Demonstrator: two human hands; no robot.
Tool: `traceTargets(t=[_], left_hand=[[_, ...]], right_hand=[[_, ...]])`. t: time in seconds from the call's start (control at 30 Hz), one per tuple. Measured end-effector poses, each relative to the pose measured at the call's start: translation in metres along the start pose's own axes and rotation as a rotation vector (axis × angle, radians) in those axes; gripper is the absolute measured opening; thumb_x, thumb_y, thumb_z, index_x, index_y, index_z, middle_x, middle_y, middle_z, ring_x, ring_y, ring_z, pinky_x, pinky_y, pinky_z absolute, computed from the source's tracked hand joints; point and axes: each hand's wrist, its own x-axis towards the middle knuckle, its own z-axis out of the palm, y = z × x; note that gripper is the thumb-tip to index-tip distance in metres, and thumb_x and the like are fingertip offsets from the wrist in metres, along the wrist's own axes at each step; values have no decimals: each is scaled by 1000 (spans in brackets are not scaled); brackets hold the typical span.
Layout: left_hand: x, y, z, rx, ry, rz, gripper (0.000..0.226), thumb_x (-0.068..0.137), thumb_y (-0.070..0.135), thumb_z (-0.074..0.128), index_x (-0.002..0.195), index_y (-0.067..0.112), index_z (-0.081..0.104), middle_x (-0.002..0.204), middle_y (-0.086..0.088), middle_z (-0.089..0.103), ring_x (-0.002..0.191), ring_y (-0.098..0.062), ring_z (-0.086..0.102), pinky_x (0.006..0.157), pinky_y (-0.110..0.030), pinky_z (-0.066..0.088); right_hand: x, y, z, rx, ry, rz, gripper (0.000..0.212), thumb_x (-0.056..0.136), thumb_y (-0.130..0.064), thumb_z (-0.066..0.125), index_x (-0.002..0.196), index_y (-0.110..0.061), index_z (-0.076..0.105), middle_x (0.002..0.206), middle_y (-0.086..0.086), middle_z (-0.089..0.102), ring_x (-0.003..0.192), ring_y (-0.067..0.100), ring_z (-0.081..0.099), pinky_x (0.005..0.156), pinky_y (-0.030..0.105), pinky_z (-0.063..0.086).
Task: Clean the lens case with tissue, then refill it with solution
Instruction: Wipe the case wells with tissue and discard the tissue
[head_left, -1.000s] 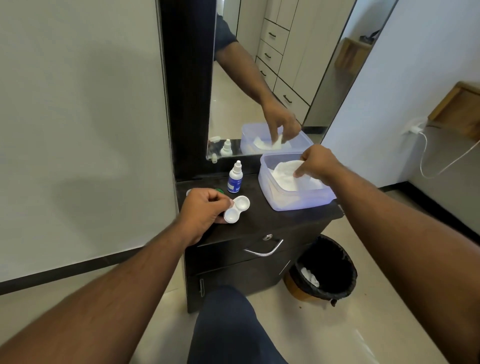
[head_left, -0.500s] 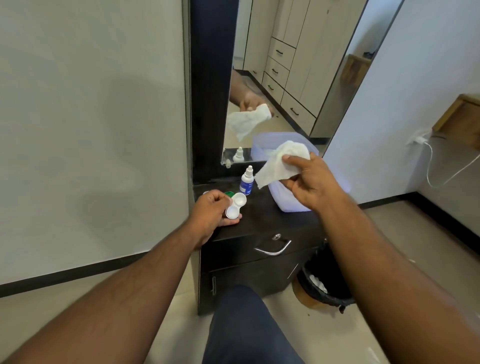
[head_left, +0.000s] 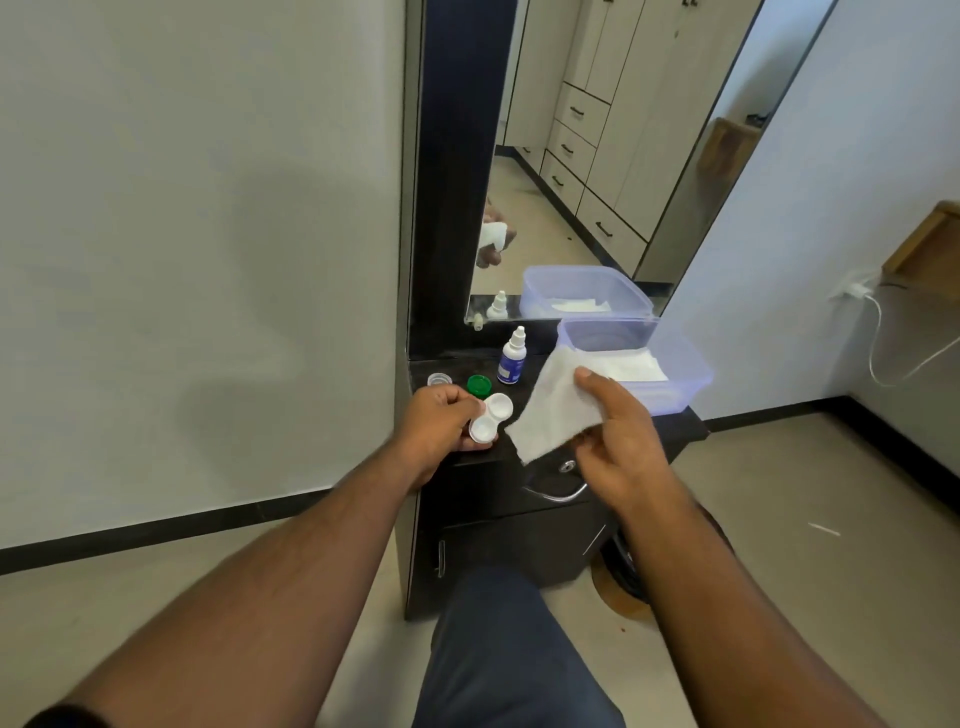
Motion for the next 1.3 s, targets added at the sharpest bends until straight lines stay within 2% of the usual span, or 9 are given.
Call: traceTargets(t=[0.17,0.27,0.4,0.5,0.6,0.73,0.93,1.13,1.3], left_hand=[[2,-2,0,140,16,32,16,85,6,63,92,-8,66,96,-21,68,81,-27,69,57,-27,60],[2,-3,0,150,11,30,17,85,7,63,93,-8,65,99,-23,69,87,-34,70,69,-38,61],[1,-3,0,163,-53,34,11,87,7,64,90,-3,66,95,-17,70,77,-25,71,64,-34,61],[-1,-1,-1,112,-100,16,7,88,5,63,90,-1,64,96,-14,68,73,-20,69,53,-23,55],[-2,3,-1,66,-137,-15,12,88,4,63,98,-4,63,101,-17,67,79,-25,69,52,-22,55],[-2,6,-3,61,-178,-41,13,91,6,61,101,-2,62,97,-18,68,75,-23,71,52,-23,56],[-3,9,-5,86,-233,-60,16,92,5,59,105,-3,62,97,-21,69,76,-23,71,57,-26,59],[-3,13,-6,53,-249,-96,17,96,3,51,109,-3,59,92,-16,69,69,-19,71,53,-24,58],[0,14,-7,65,-268,-122,14,93,5,57,105,-2,62,95,-18,72,78,-25,73,64,-31,62]], right_hand=[[-7,24,-13,-118,50,-198,39,86,-12,63,125,-12,59,116,7,63,105,23,58,79,29,49],[-9,34,-11,-54,9,-152,23,86,-15,63,109,-11,64,106,12,69,102,26,64,84,35,49],[-8,38,-5,-12,-2,-122,14,90,-8,59,101,-15,63,91,6,68,85,18,67,68,31,57],[-3,41,-10,-307,-19,-210,20,91,-8,60,109,-12,64,97,2,68,83,11,66,63,21,55],[2,45,-19,-680,-42,-390,24,87,-8,65,111,-15,64,96,-7,65,81,1,61,61,6,48],[4,49,-21,-890,-146,-550,28,84,-7,69,101,-27,58,94,-24,59,89,-8,60,69,4,47],[11,60,-20,-1205,-303,-912,24,82,-1,66,105,0,69,97,11,66,88,13,61,81,1,40],[10,62,-20,-1344,-416,-951,29,89,-19,64,115,-8,67,101,2,59,92,9,55,81,13,43],[16,62,-20,-1186,-309,-876,18,79,-8,74,97,-7,75,106,2,57,96,3,53,85,1,40]])
